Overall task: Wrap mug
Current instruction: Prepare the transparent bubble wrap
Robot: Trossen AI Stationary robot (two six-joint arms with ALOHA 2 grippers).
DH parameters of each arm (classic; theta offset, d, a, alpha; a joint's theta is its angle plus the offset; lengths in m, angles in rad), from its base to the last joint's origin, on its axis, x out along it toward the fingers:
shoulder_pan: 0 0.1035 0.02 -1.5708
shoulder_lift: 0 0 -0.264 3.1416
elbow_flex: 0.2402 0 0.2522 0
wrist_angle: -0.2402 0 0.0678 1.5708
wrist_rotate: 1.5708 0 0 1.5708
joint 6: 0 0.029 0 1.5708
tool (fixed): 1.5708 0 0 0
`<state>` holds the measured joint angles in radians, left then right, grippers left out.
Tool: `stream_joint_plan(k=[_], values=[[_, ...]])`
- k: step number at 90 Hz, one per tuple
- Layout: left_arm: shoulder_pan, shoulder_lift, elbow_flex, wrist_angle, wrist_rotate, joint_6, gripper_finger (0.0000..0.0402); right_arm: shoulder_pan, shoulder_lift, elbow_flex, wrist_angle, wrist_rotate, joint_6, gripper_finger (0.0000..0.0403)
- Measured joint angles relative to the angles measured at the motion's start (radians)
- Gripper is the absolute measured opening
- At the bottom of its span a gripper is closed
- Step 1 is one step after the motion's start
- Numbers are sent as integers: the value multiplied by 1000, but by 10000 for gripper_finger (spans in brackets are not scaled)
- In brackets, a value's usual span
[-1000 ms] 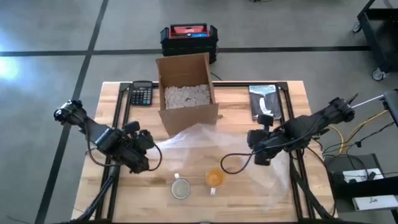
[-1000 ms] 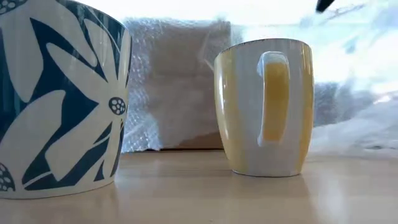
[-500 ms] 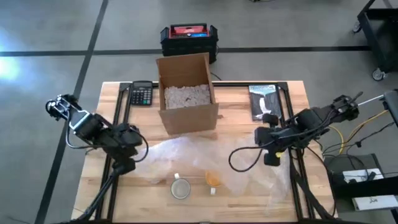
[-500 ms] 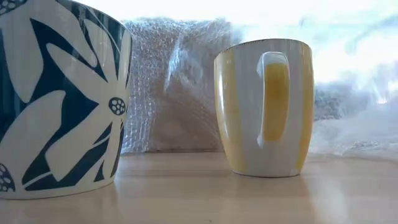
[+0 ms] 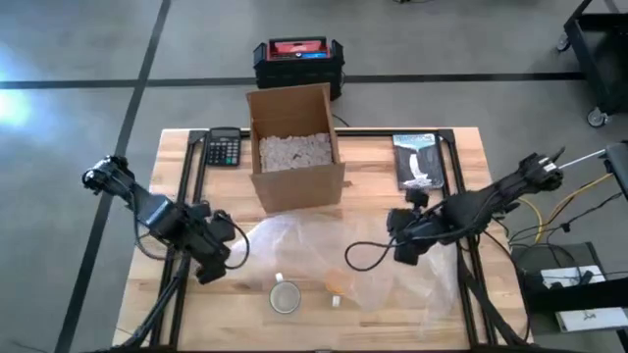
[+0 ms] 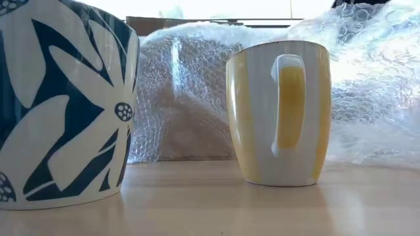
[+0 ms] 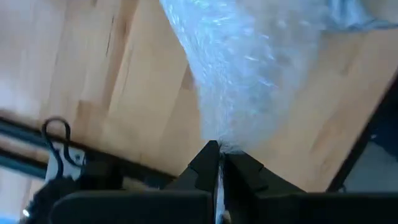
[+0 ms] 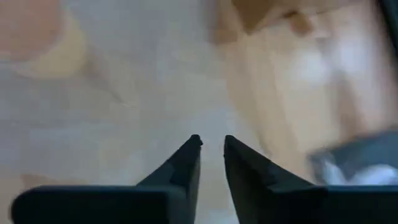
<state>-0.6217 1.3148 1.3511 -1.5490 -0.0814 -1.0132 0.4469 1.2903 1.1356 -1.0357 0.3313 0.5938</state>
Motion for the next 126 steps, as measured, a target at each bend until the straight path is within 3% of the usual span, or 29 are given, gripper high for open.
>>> stream_joint_plan(k=[16, 36, 43, 56, 63, 72, 92, 107, 115, 126], values=[[-27, -1, -127, 45, 69, -110, 64, 0, 0, -128, 266, -94, -36, 135], [-36, -22, -202, 158, 178, -131, 183, 0, 0, -113, 357, -218, -52, 178], [-49, -36, -202, 206, 142, -133, 218, 17, 0, -84, 471, -283, -72, 182], [-100, -58, -203, 360, -35, -123, 256, 85, 60, -82, 780, -331, -176, 183], [-132, -62, -212, 434, -128, -111, 261, 120, 126, -71, 847, -333, -215, 183], [-158, -58, -226, 500, -201, -96, 256, 134, 233, -24, 800, -333, -202, 183], [-170, -52, -302, 615, -223, -60, 221, 142, 463, 221, 567, -285, -216, 183], [-170, -52, -344, 645, -223, -18, 200, 138, 600, 410, 309, -173, -240, 183], [-170, -52, -360, 646, -225, -16, 192, 136, 646, 469, 248, -109, -244, 183], [-170, -52, -373, 651, -225, -8, 183, 135, 696, 492, 234, -130, -241, 183]])
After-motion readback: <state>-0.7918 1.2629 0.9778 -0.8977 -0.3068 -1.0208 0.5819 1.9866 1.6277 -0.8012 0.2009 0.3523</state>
